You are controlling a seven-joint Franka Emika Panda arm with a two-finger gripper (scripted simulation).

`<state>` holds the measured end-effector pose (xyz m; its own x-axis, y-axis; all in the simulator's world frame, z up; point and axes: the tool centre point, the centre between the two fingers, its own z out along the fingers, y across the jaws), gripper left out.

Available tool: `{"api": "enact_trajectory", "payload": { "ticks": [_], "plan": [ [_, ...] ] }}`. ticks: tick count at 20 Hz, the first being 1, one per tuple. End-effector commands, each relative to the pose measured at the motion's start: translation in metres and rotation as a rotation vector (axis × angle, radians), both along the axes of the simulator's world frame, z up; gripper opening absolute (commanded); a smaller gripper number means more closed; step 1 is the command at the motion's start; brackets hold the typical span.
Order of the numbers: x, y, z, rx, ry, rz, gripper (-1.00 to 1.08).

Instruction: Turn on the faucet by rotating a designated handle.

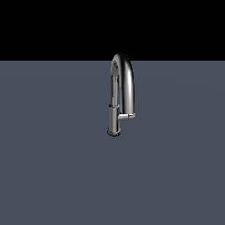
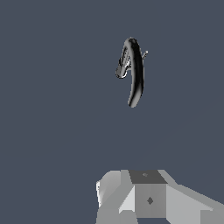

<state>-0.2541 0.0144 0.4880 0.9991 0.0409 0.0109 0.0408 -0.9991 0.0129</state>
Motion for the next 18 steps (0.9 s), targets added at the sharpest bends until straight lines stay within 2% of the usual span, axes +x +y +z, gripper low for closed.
{"api": "enact_trajectory", "payload": {
  "ticks": [1,10,18],
  "plan": [
    [0.000,0.000,0.000,0.000,0.000,0.000,-1.00],
    [0.011,0.000,-0.001,0.022,0.027,-0.024,-1.00],
    [0.039,-0.002,-0.005,0.081,0.100,-0.086,-1.00]
  ]
}}
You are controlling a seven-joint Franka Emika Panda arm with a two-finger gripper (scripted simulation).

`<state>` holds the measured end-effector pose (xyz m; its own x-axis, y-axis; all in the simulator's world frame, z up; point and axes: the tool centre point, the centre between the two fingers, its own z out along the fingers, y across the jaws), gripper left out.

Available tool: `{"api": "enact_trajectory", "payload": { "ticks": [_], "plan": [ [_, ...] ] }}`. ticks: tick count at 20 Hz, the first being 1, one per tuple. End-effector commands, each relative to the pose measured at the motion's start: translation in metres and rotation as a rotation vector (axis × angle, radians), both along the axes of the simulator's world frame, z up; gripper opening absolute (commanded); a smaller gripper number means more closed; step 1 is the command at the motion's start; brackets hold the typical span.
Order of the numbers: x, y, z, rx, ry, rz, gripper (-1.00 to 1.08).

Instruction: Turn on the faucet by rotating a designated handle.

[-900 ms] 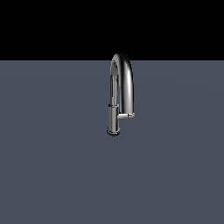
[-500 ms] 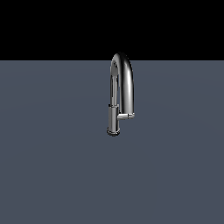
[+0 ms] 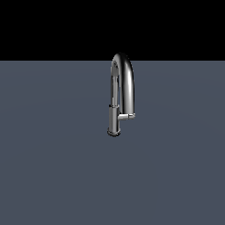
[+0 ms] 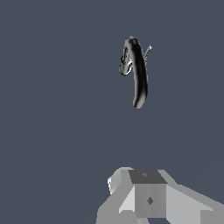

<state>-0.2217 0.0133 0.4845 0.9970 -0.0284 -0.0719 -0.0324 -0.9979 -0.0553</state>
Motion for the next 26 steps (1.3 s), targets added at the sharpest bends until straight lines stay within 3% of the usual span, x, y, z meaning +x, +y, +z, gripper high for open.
{"api": "enact_trajectory", "payload": {
  "ticks": [1,26],
  "plan": [
    [0.011,-0.001,-0.002,0.023,0.029,-0.025,-1.00],
    [0.143,-0.029,-0.057,0.334,0.408,-0.346,-1.00]
  ]
}}
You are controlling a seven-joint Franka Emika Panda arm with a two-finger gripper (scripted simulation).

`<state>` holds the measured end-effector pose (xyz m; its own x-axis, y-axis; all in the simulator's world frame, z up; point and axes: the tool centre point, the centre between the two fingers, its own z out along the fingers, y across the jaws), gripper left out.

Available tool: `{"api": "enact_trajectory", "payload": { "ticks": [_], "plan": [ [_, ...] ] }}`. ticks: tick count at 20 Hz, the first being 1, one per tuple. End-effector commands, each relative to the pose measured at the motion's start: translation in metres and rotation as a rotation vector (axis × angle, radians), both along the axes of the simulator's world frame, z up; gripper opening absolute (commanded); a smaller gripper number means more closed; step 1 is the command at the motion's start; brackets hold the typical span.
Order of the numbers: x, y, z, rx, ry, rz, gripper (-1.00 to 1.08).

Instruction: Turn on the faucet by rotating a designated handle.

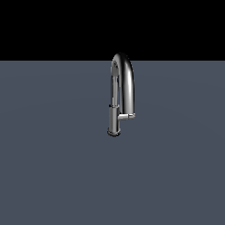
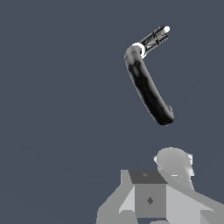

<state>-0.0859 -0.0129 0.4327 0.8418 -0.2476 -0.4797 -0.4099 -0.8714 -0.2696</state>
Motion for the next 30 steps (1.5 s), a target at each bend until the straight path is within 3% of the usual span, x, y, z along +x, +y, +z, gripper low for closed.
{"api": "enact_trajectory", "payload": {
  "ticks": [1,17,30],
  "plan": [
    [0.012,-0.004,-0.009,0.034,0.040,-0.034,-1.00],
    [0.081,-0.033,-0.083,0.266,0.315,-0.266,-1.00],
    [0.119,-0.054,-0.176,0.494,0.586,-0.495,-1.00]
  ]
}}
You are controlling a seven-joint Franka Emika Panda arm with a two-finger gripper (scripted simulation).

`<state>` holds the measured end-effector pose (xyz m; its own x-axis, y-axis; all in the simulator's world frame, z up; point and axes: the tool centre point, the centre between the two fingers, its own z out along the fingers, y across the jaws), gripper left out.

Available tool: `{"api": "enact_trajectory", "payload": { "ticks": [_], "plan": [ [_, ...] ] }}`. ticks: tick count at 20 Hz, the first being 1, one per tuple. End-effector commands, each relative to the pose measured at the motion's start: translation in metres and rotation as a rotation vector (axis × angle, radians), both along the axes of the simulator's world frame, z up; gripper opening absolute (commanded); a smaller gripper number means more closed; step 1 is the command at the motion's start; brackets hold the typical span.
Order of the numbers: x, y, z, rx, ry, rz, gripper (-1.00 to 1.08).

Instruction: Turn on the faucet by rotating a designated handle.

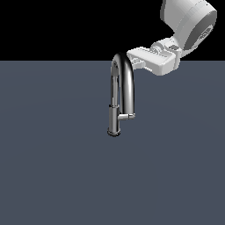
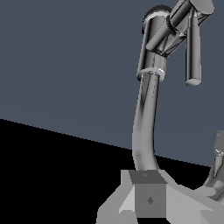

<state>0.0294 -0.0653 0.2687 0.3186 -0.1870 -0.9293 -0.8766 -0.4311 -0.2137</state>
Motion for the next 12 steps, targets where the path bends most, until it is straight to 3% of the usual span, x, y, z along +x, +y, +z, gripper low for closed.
{"api": "enact_trajectory", "payload": {
  "ticks": [1,12],
  "plan": [
    [0.005,-0.003,-0.020,0.047,0.055,-0.047,-1.00],
    [0.012,-0.005,-0.092,0.204,0.248,-0.211,-1.00]
  ]
}}
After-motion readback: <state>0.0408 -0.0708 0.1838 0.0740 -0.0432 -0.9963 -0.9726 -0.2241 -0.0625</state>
